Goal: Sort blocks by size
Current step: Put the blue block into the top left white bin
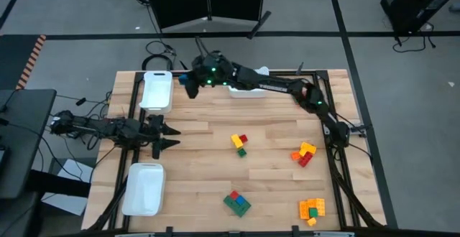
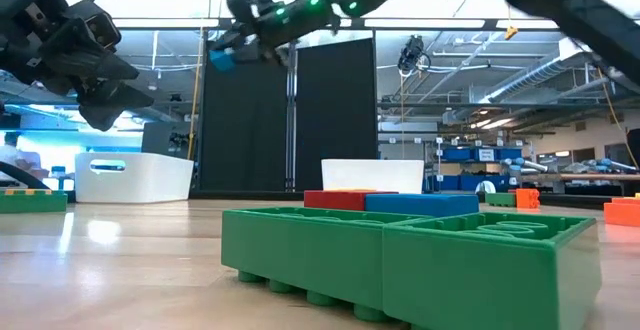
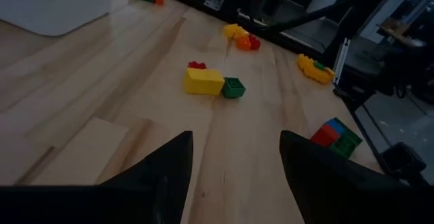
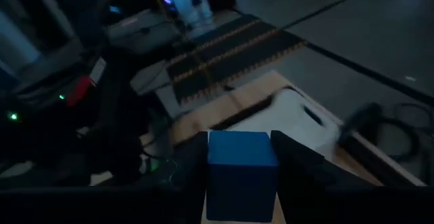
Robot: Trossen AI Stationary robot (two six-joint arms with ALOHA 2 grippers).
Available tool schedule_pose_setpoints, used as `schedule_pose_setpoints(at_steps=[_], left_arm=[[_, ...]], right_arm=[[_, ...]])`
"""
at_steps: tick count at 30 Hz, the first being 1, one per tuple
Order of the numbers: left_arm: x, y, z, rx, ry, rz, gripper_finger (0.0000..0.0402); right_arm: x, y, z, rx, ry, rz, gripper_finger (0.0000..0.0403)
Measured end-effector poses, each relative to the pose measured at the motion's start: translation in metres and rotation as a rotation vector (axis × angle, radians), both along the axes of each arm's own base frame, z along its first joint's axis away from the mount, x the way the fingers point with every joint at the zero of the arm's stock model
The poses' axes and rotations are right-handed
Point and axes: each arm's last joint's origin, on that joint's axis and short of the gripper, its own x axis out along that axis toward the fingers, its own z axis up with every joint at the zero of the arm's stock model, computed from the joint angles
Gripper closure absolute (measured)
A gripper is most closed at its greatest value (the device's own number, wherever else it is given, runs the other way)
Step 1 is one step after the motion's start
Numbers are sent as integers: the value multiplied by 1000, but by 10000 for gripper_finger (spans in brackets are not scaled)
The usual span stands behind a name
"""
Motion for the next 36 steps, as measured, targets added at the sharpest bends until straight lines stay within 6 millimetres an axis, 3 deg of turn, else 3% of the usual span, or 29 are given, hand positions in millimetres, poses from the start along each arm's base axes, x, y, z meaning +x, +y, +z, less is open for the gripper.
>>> schedule_pose_setpoints(at_steps=[6,11,18,24,27,36], left_arm=[[0,0,0,1,-4,1,172],[0,0,1,1,-7,1,172],[0,0,1,2,-13,0,172],[0,-1,1,-34,-11,-25,172],[0,-1,1,-37,-9,-35,172],[0,-1,1,-28,-8,-36,172]], right_arm=[[37,3,-31,21,-73,94,258],[51,-2,-60,5,-107,91,257],[69,-7,-109,-114,-297,113,256],[75,-9,-152,-58,-298,115,255],[75,-10,-162,-47,-289,111,255],[74,-13,-159,-24,-292,134,253]])
